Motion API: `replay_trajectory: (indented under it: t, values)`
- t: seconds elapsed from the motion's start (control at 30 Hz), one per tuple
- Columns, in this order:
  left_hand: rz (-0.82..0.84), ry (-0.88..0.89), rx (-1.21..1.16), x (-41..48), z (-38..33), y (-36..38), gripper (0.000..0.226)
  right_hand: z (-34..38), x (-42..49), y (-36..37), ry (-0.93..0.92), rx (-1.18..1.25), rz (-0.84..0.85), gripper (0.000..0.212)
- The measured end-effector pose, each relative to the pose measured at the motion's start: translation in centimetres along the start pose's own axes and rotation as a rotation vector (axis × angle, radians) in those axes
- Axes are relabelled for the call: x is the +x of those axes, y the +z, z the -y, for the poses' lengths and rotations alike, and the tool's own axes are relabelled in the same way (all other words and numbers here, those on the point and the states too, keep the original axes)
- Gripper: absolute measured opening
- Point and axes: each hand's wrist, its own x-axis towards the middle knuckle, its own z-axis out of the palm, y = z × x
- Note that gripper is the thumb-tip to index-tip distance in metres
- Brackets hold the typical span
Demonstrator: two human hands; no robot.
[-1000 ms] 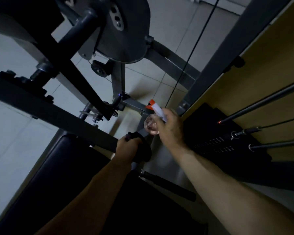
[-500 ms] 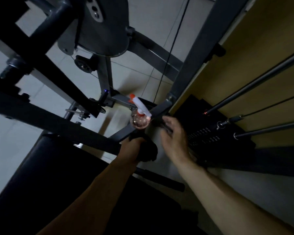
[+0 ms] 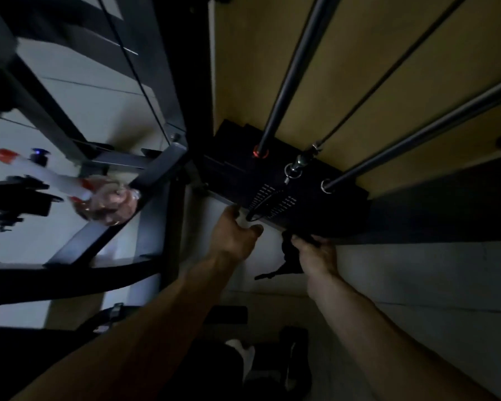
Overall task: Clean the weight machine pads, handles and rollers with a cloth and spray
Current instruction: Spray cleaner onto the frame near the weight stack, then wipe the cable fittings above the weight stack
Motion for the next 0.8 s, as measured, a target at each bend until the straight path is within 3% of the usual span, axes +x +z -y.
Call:
replay_trajectory:
  t: [0.1, 0.17, 0.27, 0.43, 0.57, 0.8]
  values:
    - [0.039, 0.099, 0.005, 3.6, -0.2, 1.0, 0.067, -0.8, 3.1, -0.3, -0.017, 0.002, 0.002, 0.038]
    - [-0.006, 0.097, -0.009, 6.0, 0.1, 1.4, 0.044, -1.1, 4.8, 0.3, -0.048, 0.045, 0.011, 0.03]
    - [-0.09, -0.018, -0.185, 8.0, 1.0, 1.8, 0.011, -1.5, 6.0, 1.9, -0.031, 0.134, -0.001, 0.032]
    - [0.048, 0.056, -0.235, 7.9, 1.2, 1.3, 0.016, -2.5, 6.2, 4.9, 0.005, 0.288, -0.027, 0.033]
    - [0.042, 0.104, -0.056, 7.9, 0.9, 0.9, 0.004, -2.4, 6.3, 6.5, -0.003, 0.329, 0.021, 0.026]
    - [0.023, 0.072, 0.174, 9.0, 1.3, 2.0, 0.028, -2.2, 8.6, 8.5, 0.014, 0.182, 0.148, 0.016]
